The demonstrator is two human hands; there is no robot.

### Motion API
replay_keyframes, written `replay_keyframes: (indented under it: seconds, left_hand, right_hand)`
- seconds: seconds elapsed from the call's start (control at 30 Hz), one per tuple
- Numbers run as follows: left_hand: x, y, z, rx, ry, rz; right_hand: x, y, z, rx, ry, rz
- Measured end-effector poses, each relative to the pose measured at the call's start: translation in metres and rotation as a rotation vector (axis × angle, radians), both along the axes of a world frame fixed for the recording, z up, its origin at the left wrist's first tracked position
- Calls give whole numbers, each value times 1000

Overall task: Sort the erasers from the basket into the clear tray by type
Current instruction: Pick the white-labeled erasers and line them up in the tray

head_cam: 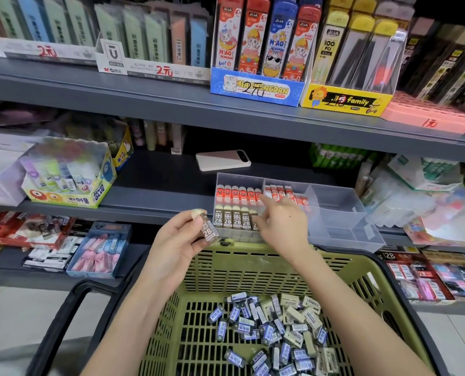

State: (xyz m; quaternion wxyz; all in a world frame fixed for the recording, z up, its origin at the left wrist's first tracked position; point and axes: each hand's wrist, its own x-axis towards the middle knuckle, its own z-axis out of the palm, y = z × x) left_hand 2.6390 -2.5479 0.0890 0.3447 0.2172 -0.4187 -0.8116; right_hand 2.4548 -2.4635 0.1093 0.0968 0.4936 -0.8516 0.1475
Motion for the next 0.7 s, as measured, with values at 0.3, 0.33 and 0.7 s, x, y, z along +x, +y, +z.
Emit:
replay_keyframes:
  seconds: [0.3,0.33,0.7]
  left_hand:
    - [-20,19,9,-219,-119,-56]
    - [-25,21,13,-240,-129,-89]
    - [-66,14,12,-1615,-774,16]
  right_hand:
    - [37,33,47,-162,-729,389]
    - [36,35,51,-143,-799,415]
    - [-35,28,45,-533,-959,60]
